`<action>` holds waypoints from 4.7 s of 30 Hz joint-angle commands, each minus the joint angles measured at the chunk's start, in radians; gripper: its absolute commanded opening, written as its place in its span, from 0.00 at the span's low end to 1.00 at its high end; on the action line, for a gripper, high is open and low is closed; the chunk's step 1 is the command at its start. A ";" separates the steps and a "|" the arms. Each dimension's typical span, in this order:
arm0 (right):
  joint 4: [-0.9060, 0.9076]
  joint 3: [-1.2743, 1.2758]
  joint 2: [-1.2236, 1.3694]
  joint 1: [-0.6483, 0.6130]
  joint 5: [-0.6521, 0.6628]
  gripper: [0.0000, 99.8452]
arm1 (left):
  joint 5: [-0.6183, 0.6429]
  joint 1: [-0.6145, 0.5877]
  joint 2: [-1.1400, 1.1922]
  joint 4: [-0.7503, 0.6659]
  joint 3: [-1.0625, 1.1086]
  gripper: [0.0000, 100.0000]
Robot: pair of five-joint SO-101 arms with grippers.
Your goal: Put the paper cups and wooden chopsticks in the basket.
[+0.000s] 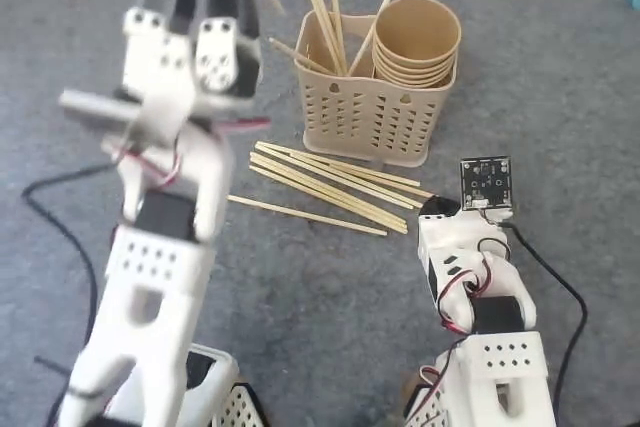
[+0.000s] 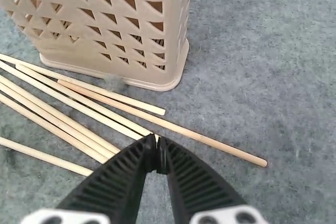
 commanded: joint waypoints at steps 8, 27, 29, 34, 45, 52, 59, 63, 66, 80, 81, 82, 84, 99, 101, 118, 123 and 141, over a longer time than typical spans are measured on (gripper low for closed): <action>-0.022 -0.008 -0.021 -0.002 0.037 0.01 | -0.008 0.006 0.279 -0.028 -0.153 0.01; -0.016 -0.008 -0.021 -0.002 0.064 0.01 | 0.002 0.028 0.298 0.011 -0.139 0.15; -0.016 -0.008 -0.021 -0.002 0.064 0.01 | 0.002 0.026 0.252 0.077 -0.127 0.15; -0.016 -0.008 -0.021 -0.002 0.064 0.01 | 0.017 -0.040 0.130 0.321 -0.125 0.15; -0.015 -0.008 -0.021 -0.002 0.063 0.01 | 0.292 -0.361 0.086 0.974 -0.127 0.15; -0.024 0.005 -0.021 -0.004 0.064 0.01 | 0.425 -0.436 0.350 1.162 -0.127 0.15; -0.024 0.005 -0.021 -0.004 0.064 0.01 | 0.456 -0.430 0.704 1.168 -0.217 0.15; -0.024 0.005 -0.021 -0.004 0.064 0.01 | 0.262 -0.433 0.818 1.168 -0.318 0.15; -0.024 0.005 -0.021 -0.004 0.064 0.01 | 0.138 -0.431 0.859 1.168 -0.358 0.15; -0.024 0.002 -0.021 -0.004 0.064 0.01 | -0.456 -0.422 0.965 1.166 -0.386 0.15; -0.024 0.002 -0.021 -0.004 0.064 0.01 | -0.476 -0.422 0.971 1.162 -0.387 0.15; -0.024 0.002 -0.021 -0.004 0.064 0.01 | -0.489 -0.422 0.973 1.160 -0.389 0.15; -0.024 0.002 -0.021 -0.004 0.064 0.01 | -0.503 -0.420 0.971 1.160 -0.389 0.15; -0.024 0.002 -0.021 -0.004 0.064 0.01 | -0.657 -0.414 0.973 1.301 -0.427 0.15; -0.024 0.002 -0.021 -0.004 0.064 0.01 | -0.671 -0.414 0.979 1.301 -0.424 0.15; -0.022 0.002 -0.021 -0.004 0.064 0.01 | -0.669 -0.413 1.094 1.298 -0.498 0.11; -0.022 0.002 -0.021 -0.004 0.064 0.01 | -0.672 -0.413 1.096 1.415 -0.496 0.02; -0.022 0.002 -0.021 -0.004 0.064 0.01 | -0.463 -0.390 0.760 1.606 -0.561 0.01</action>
